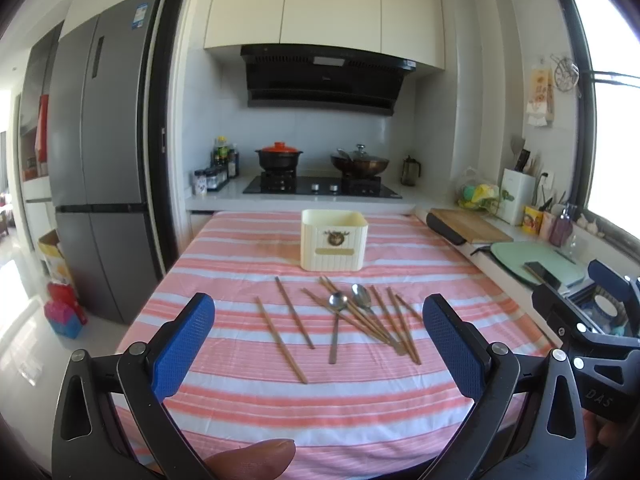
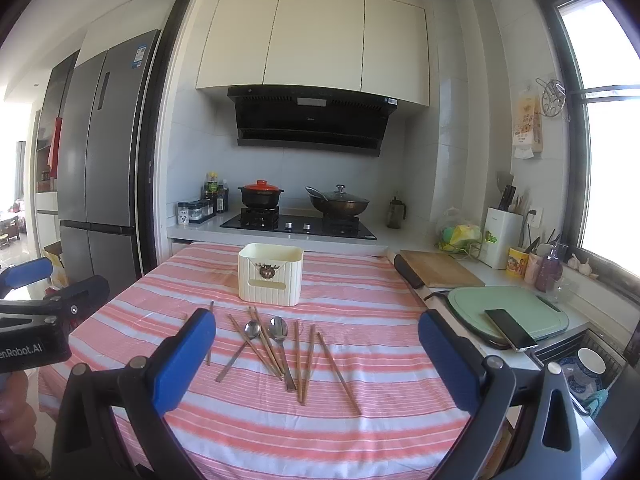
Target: Organize utensils
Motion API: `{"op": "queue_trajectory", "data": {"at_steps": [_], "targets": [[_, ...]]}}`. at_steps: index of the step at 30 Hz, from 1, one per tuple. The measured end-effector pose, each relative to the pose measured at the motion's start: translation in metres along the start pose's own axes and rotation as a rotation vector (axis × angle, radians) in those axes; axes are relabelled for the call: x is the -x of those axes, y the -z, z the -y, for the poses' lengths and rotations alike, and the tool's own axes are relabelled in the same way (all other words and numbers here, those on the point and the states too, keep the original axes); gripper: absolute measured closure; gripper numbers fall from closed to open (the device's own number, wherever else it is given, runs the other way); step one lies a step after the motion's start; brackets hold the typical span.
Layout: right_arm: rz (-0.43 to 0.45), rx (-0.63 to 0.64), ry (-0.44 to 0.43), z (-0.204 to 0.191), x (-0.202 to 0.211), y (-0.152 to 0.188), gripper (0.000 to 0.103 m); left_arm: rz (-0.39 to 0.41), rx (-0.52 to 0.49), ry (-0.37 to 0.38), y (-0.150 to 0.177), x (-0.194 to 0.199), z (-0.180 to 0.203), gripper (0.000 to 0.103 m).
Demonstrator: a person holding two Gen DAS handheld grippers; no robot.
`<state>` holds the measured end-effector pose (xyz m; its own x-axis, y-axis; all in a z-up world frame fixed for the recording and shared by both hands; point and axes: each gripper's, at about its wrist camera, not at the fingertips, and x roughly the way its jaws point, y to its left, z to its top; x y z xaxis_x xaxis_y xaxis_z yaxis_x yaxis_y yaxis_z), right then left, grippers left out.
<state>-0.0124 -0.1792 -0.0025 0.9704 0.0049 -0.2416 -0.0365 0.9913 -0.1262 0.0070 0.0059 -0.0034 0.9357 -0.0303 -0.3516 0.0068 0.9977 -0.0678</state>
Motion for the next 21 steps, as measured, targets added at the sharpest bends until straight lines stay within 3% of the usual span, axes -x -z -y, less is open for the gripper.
{"op": "queue_trajectory", "data": {"at_steps": [21], "targets": [[-0.005,0.000,-0.004,0.0010,-0.0019,-0.0035,0.000,-0.016,0.000,0.004,0.0012,-0.0054,0.0084,0.000]]}}
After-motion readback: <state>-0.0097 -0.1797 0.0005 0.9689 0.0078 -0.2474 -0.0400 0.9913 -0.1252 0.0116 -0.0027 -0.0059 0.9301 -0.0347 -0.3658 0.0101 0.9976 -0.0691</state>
